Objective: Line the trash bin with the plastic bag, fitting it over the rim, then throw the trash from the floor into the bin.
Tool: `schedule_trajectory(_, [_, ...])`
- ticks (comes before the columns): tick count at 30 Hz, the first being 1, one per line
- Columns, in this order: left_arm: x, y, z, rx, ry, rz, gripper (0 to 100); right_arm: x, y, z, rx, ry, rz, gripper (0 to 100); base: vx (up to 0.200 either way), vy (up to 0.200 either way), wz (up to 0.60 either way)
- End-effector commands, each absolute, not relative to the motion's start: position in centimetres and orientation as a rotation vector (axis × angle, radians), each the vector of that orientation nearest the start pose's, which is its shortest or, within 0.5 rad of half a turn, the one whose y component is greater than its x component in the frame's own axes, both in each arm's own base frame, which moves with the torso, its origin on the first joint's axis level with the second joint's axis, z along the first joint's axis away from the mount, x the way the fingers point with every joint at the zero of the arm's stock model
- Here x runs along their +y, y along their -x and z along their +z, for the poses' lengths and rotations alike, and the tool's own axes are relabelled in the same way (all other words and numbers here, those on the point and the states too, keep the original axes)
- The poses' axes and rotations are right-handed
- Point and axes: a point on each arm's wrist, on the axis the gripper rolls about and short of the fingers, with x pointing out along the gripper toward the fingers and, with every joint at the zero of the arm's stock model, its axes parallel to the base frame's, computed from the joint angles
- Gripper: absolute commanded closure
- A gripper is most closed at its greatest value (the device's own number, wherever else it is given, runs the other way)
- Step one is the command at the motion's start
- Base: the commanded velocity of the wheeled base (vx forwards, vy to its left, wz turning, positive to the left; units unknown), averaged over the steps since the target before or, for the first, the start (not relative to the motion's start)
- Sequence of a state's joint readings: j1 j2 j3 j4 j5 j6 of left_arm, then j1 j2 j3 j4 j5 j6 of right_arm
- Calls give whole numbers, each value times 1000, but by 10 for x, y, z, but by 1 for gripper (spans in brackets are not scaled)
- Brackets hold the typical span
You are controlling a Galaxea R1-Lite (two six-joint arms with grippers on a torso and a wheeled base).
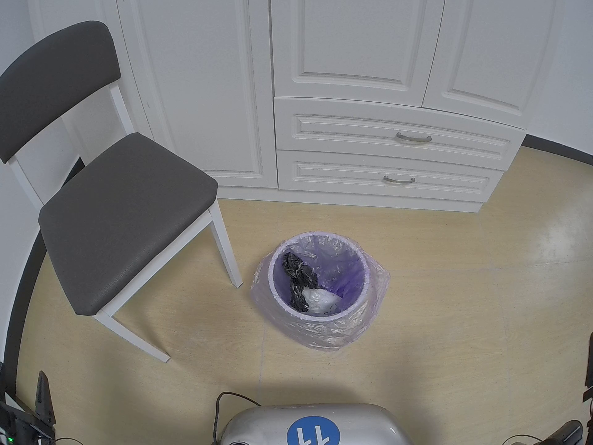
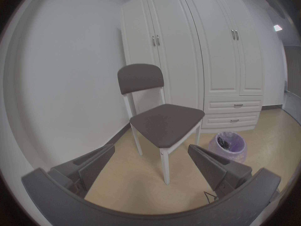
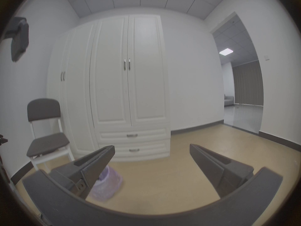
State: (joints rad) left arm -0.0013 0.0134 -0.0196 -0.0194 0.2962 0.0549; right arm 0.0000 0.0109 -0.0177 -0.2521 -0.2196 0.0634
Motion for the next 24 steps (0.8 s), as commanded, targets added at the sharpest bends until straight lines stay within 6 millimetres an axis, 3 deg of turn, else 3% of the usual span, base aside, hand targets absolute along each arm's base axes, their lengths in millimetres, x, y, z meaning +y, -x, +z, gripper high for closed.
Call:
schedule_trajectory(1, [6,25,81,-23,-32,257,0,-5,24,88,-126,-79,-220,0,0,0,0])
schedule_trajectory(10, [5,25,81,-25,-32,243,0,-3,23,83,-77,-59,-145,0,0,0,0])
schedule_trajectory(24, [2,24,81,-28,17,86,0,-1,23,80,-44,-32,-59,0,0,0,0])
